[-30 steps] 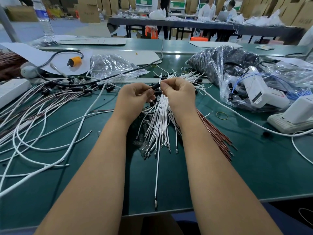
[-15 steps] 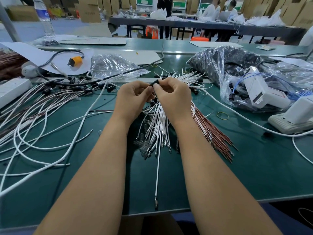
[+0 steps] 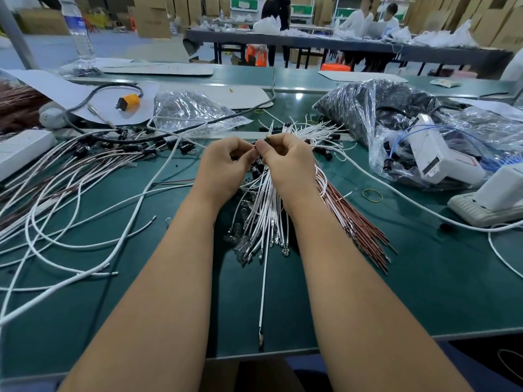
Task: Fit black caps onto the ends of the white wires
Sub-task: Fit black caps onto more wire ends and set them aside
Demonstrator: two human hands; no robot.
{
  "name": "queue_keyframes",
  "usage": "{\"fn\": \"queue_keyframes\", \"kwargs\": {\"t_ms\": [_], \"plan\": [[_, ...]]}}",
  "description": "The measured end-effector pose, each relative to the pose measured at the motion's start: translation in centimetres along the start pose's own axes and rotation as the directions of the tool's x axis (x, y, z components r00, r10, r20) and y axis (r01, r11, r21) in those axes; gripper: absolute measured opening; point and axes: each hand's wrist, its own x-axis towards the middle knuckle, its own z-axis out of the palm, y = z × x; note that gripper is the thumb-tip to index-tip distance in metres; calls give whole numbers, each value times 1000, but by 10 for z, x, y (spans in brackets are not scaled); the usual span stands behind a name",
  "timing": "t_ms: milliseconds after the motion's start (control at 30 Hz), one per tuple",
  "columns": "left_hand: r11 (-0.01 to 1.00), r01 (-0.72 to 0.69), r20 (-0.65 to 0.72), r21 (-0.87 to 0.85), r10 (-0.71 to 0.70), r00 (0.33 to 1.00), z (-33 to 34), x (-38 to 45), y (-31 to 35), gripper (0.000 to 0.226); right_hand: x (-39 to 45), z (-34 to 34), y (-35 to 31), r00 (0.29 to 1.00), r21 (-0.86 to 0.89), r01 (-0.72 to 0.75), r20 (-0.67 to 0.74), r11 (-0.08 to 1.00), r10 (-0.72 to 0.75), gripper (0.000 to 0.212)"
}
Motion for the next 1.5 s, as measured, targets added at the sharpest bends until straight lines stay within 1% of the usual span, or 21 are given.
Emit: {"fn": "queue_keyframes", "kwargs": {"t_ms": [67,133,267,333,433,500,600,667,800,867,933,1033,1133,1233,1300,1367,1433,1500], "plan": [[999,-19,-15,27,20,1000,-2,-1,-1,6,0,1,-1,1000,-34,21,-4,999,-21,4],[998,-39,-17,43,40,999,-5,-1,-1,4,1,1,-2,999,-72,40,-3,997,-40,5],[996,-36,-15,85,37,999,-6,0,-4,6,1,2,-2,1000,-78,27,-10,997,-28,4],[995,-21,-21,97,23,1000,-7,0,-7,6,0,2,-2,999,-66,21,-23,998,-23,4],[993,-9,-39,120,14,999,-7,0,-13,6,1,0,-2,999,6,-2,-35,1000,2,4],[993,-9,-48,114,15,999,-6,0,-15,6,0,0,-2,1000,25,7,-29,1000,-6,9],[999,-4,-52,41,6,999,-5,0,-14,8,-5,3,-5,998,53,65,-8,996,-64,17],[999,18,-57,-30,-20,998,-4,0,-14,3,-7,5,-6,995,83,98,9,992,-99,21],[984,25,-28,-176,-30,999,-5,-2,-11,24,-9,8,-8,987,53,157,37,986,-159,33],[974,25,-14,-223,-29,999,-5,-3,-9,29,-10,9,-7,985,34,170,37,985,-171,36],[970,40,-7,-238,-43,999,-5,-3,-8,29,-10,9,-7,983,32,177,32,984,-178,36],[963,63,-1,-261,-65,998,-5,-3,-7,22,-10,9,-7,983,26,181,12,983,-182,36],[969,68,8,-236,-68,998,-5,-3,-7,4,-8,8,-7,987,29,158,-22,987,-158,25],[983,70,-3,-169,-71,997,-6,-2,-8,18,-5,6,-5,995,59,91,-47,994,-88,15],[987,69,-11,-146,-72,997,-6,-2,-7,11,-3,6,-2,1000,85,9,-13,996,-8,12],[991,74,-14,-109,-76,997,-3,-1,-6,4,-4,8,-1,997,91,-66,37,994,62,11],[995,71,-13,-69,-72,997,-2,-1,-5,5,-4,9,-1,993,100,-105,59,989,99,16],[995,72,-17,-71,-73,997,-2,-1,-5,5,-4,7,-1,991,138,-125,67,983,116,17]]}}
